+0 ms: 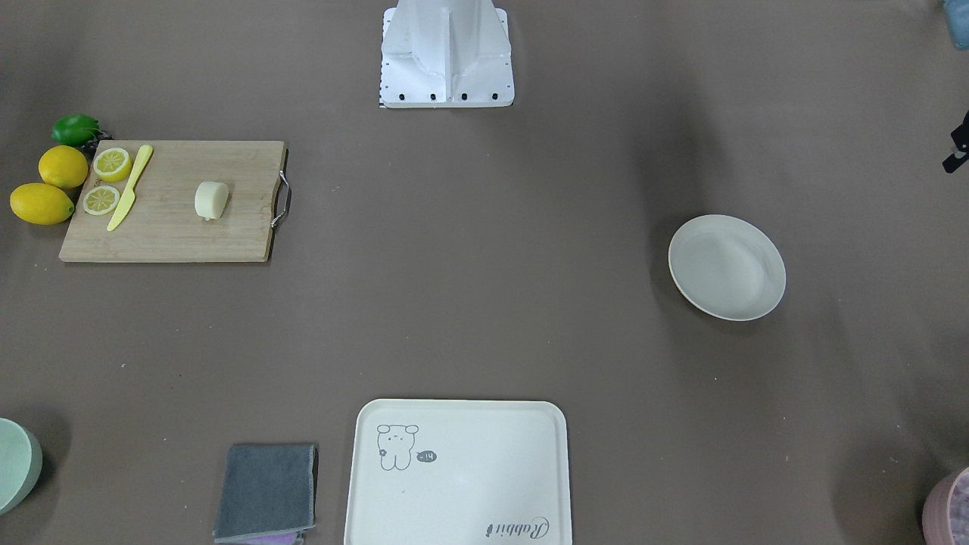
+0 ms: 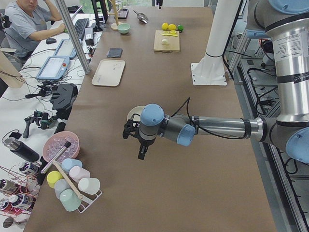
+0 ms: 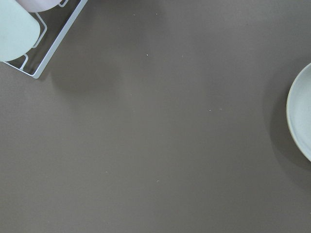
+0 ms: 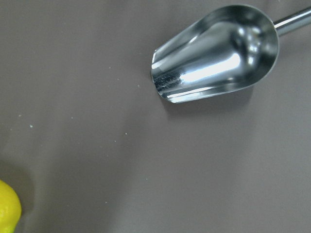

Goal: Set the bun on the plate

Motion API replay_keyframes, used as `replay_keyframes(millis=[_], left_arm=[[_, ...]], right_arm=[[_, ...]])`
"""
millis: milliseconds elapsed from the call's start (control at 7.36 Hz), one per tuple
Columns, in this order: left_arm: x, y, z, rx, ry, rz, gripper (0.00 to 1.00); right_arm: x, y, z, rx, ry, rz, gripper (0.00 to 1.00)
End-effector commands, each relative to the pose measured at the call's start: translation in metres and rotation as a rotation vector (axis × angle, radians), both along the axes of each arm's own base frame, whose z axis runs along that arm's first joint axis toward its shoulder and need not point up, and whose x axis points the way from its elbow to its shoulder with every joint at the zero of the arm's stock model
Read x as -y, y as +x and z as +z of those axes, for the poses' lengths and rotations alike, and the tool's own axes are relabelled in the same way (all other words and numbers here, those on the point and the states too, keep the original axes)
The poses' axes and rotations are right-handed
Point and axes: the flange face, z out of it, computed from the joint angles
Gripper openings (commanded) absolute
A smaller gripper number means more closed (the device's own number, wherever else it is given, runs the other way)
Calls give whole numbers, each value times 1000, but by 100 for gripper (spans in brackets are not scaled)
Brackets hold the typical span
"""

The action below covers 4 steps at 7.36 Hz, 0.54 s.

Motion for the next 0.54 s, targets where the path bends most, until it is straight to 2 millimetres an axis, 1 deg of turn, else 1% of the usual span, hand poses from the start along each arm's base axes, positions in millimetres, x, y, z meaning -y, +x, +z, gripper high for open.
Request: replay_keyframes(millis=[0, 136, 272, 408], left_arm=[[-1, 6, -1, -4, -4, 10, 98], [-1, 10, -2, -14, 1, 21, 98], [-4, 13, -4, -48, 14, 40, 98], [-5, 24, -7, -63, -2, 29, 98]], right_arm=[[4, -21, -29, 132, 17, -4, 100], [4, -38, -39, 149, 47, -17, 100], [10, -59, -57, 168, 37, -23, 100], [12, -89, -90, 195, -24, 5, 100]])
